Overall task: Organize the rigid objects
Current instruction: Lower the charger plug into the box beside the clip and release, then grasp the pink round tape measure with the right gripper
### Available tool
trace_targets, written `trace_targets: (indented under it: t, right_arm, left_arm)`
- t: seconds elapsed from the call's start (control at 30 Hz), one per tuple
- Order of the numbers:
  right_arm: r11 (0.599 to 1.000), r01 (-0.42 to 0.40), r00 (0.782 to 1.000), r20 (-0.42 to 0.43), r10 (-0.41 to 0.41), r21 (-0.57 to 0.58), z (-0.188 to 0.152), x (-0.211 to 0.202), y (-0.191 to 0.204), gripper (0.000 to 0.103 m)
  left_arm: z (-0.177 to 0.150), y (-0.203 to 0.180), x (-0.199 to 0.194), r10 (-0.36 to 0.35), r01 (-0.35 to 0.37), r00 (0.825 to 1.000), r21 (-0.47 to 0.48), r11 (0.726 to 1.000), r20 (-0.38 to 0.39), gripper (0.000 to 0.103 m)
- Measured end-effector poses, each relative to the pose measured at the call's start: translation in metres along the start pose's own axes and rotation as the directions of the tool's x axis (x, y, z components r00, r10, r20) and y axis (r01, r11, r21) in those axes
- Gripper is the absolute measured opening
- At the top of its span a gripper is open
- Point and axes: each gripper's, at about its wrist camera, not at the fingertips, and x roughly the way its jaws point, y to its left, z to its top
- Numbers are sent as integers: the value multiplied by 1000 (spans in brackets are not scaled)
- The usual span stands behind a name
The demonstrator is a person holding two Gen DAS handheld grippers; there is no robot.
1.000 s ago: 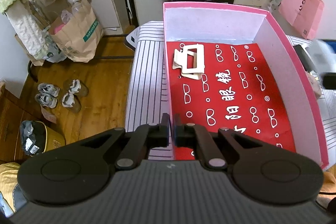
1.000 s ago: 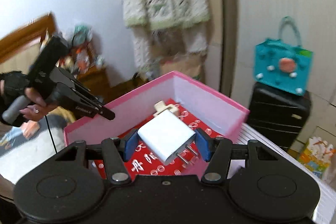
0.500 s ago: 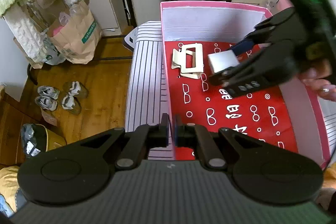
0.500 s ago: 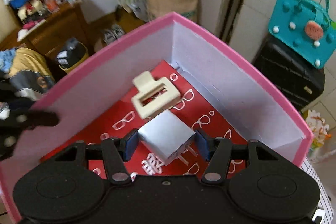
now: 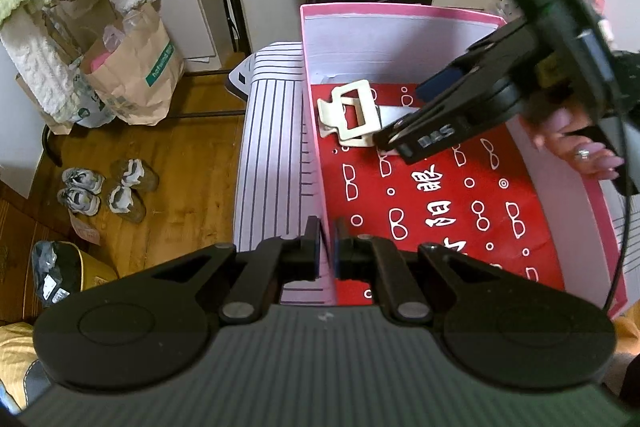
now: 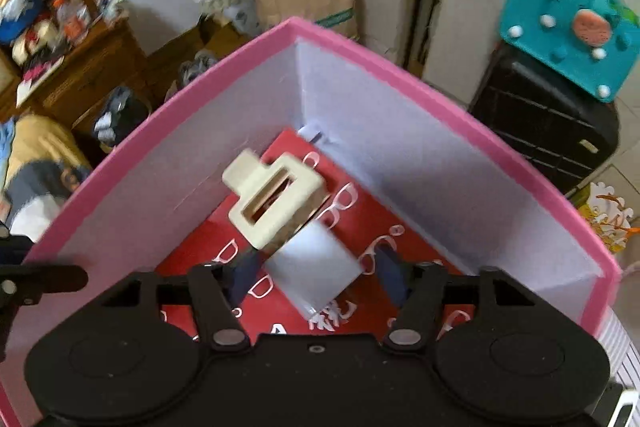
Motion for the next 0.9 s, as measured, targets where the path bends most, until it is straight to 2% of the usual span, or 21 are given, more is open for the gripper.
trace_targets:
  t: [0.1, 0.23, 0.43, 0.7, 0.9]
  right_arm:
    - [998, -49, 997, 64, 46, 35, -8, -28, -6, 72]
    - [995, -97, 982, 164, 91, 34, -35, -83, -14, 73]
    - [998, -68, 962, 266, 62, 12, -89, -145, -25, 73]
    - [1000, -4, 941, 338, -4, 23, -155, -173, -49, 73]
    - [998, 58, 942, 330, -65, 31, -197, -159, -73, 73]
  left_arm:
    - [0, 0, 0, -3, 3, 1000, 2, 1000, 3, 6]
    - [0, 0, 0, -1, 1, 1000, 6, 1000, 3, 6]
    - [-1, -2, 0, 6, -6, 1000, 8, 1000, 6, 6]
    - [0, -5, 1, 30, -30, 1000, 5, 1000, -5, 6]
    - [8, -5, 6, 43, -43, 997, -5, 999, -59, 6]
